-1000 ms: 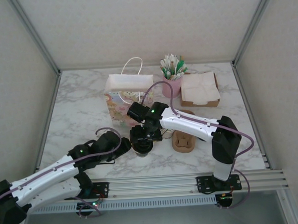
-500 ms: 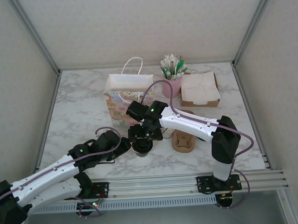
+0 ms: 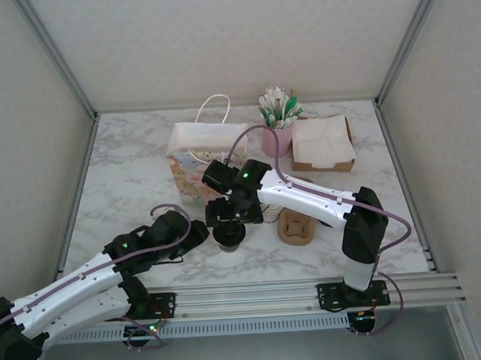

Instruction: Pack the takeout coffee

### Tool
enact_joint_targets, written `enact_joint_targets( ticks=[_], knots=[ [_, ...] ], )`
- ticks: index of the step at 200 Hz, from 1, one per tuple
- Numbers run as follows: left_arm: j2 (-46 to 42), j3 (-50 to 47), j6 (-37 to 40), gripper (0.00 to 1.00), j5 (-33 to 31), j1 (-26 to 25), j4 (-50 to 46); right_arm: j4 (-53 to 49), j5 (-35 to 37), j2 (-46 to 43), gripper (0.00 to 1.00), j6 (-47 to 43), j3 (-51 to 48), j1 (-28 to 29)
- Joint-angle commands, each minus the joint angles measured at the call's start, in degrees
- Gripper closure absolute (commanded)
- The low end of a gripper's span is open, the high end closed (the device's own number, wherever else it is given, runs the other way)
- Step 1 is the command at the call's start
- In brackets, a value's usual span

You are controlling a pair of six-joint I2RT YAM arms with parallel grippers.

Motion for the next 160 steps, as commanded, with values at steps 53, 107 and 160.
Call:
enact_joint_targets(
  ticks=[53,107,160],
  knots=[
    [-1.3,-2.3,-2.9,0.48,-1.3,2.1,-3.0,-5.1,6.2,-1.1,0.06,-1.1,2.0,5.2],
    [0.2,-2.7,-3.2,0.51,-0.2,2.9,-1.2,-5.5,7.8,0.2,0.13,-0.4,3.0,6.1],
    [0.1,-3.8,-3.4,0.52,1.1,3.9,-0.4,-5.3,8.0,1.4,0.19,-0.4,4.2,6.2]
  ],
)
